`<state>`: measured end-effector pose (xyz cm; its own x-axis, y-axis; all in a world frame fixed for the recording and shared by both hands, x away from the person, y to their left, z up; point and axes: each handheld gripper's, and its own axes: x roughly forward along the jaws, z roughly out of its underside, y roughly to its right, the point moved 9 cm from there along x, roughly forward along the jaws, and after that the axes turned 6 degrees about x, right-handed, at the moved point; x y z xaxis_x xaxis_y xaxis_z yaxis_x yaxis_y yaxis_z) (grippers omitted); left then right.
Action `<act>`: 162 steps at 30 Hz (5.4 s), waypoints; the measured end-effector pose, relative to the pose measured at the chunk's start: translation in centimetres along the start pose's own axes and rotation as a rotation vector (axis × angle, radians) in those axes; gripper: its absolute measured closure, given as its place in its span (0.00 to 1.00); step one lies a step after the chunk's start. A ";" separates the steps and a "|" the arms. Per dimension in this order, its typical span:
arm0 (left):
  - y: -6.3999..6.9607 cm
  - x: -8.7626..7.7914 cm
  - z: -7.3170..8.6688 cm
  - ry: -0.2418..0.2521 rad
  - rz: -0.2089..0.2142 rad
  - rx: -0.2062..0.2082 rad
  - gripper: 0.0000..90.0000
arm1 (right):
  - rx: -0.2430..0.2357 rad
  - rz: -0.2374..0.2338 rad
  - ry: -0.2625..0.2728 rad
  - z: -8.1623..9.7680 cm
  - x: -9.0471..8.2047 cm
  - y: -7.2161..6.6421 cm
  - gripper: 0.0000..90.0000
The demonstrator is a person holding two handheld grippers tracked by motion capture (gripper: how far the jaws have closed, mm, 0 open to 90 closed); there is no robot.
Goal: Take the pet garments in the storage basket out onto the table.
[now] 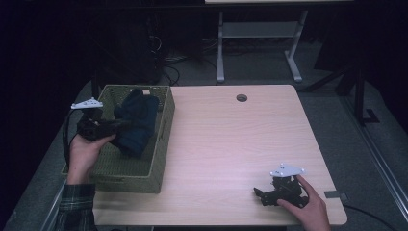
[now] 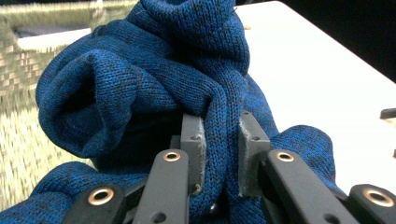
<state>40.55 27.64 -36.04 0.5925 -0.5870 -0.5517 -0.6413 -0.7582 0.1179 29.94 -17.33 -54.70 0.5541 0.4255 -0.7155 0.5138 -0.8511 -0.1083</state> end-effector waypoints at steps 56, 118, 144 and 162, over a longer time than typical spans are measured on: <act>12.5 7.8 -9.0 0.177 0.224 0.206 0.84 | -0.001 0.000 0.001 0.0 0.0 0.0 0.00; 21.9 27.8 0.0 -0.179 0.369 0.301 0.45 | -0.006 0.000 0.000 0.0 0.0 0.0 0.00; 19.7 21.1 0.3 -0.112 0.278 0.357 0.15 | -0.004 -0.002 -0.001 0.0 0.0 0.0 0.00; 20.0 18.4 5.3 -0.162 0.243 0.366 0.15 | 0.000 -0.003 -0.004 0.1 0.0 0.0 0.00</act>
<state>36.08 3.18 -48.22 0.3389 -0.6610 -0.6695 -0.8990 -0.4372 -0.0235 29.85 -17.34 -54.71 0.5497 0.4270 -0.7180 0.5153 -0.8498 -0.1108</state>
